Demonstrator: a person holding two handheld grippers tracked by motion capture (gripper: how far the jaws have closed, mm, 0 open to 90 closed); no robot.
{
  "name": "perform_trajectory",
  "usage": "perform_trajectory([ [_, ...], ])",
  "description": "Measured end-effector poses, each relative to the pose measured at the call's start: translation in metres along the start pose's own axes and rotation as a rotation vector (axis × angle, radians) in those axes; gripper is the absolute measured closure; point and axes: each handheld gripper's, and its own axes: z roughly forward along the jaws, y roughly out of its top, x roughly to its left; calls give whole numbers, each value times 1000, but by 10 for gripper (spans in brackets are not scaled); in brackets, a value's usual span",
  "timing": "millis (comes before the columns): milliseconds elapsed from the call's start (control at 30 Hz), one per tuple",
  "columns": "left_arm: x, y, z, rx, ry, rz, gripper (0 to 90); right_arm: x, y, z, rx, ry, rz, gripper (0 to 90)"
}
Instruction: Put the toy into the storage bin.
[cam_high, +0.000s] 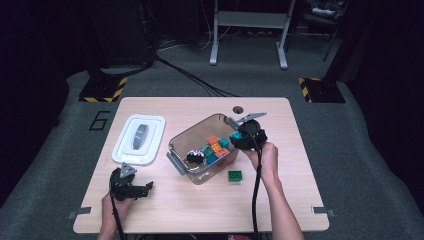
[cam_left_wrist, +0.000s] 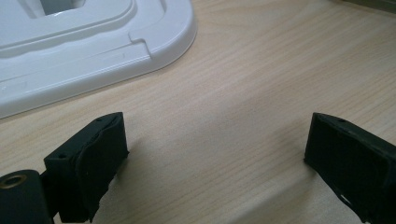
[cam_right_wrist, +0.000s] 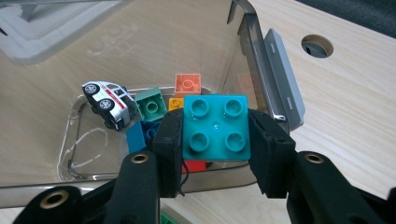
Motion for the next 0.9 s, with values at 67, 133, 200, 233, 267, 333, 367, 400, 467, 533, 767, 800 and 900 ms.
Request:
perform_trajectory([
  [67,0,0,0,0,2,0,55,-1,-1,0,5,-1,-2,586],
  [133,0,0,0,1,1,0,55,0,-1,0,4,-2,-2,585],
  [200,0,0,0,0,2,0,55,1,-1,0,8,-4,-7,584],
  [233,0,0,0,0,2,0,55,1,-1,0,10,-5,-15,581],
  [267,0,0,0,0,2,0,56,2,-1,0,13,-4,-10,578],
  [333,0,0,0,0,2,0,55,3,-1,-1,21,-16,-22,551],
  [367,0,0,0,0,2,0,55,4,-1,-1,19,-17,-22,525],
  [400,0,0,0,0,2,0,55,4,-2,-2,24,-14,-8,503],
  [467,0,0,0,0,2,1,55,4,-3,-3,19,-26,-6,463],
  [533,0,0,0,0,2,0,56,3,-5,-6,11,-26,8,402],
  [767,0,0,0,-1,3,1,56,0,-15,-20,-29,-29,39,236],
  [800,0,0,0,-1,3,0,56,0,-17,-22,-32,-30,36,219],
  [900,0,0,0,-1,3,2,55,1,-24,-26,-38,-29,43,166],
])
